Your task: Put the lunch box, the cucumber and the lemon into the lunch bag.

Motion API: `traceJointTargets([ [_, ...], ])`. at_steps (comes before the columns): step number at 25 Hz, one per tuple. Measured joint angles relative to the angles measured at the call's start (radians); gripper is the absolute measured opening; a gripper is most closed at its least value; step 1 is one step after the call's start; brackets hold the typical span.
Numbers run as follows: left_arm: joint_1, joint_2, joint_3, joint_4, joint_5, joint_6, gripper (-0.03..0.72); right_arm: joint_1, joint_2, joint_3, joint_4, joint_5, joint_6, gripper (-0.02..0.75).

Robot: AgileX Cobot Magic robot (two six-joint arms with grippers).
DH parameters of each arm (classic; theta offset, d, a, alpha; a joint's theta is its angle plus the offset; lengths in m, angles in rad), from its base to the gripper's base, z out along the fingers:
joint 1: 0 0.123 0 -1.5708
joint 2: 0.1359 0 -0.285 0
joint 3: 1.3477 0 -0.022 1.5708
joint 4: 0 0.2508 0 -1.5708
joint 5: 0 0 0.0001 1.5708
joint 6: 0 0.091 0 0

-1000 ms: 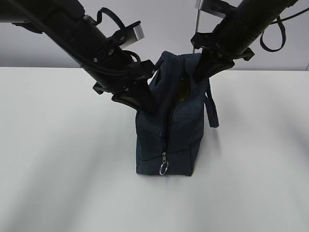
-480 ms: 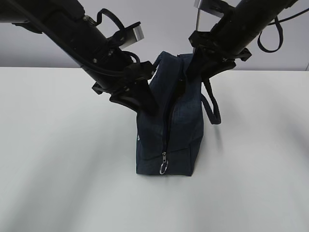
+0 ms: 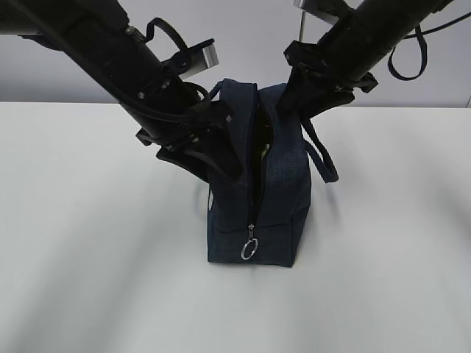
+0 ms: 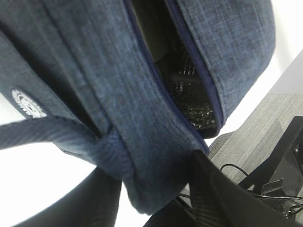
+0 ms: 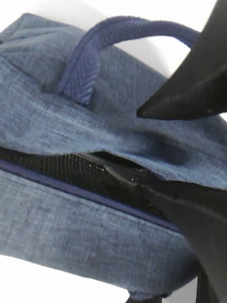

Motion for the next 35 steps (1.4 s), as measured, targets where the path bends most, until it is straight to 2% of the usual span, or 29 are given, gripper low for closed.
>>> traceJointTargets([
  [9,0.000,-0.023,0.000,0.068,0.042,-0.010,0.321,0.000,0.000,-0.032,0.023,-0.002,-0.005,0.323],
  [23,0.000,-0.132,0.000,0.183,0.036,-0.040,0.321,0.000,-0.016,-0.218,0.012,-0.005,-0.007,0.324],
  [35,0.000,-0.223,0.000,0.233,-0.074,-0.040,0.321,0.000,-0.300,-0.222,-0.041,-0.291,-0.062,0.324],
])
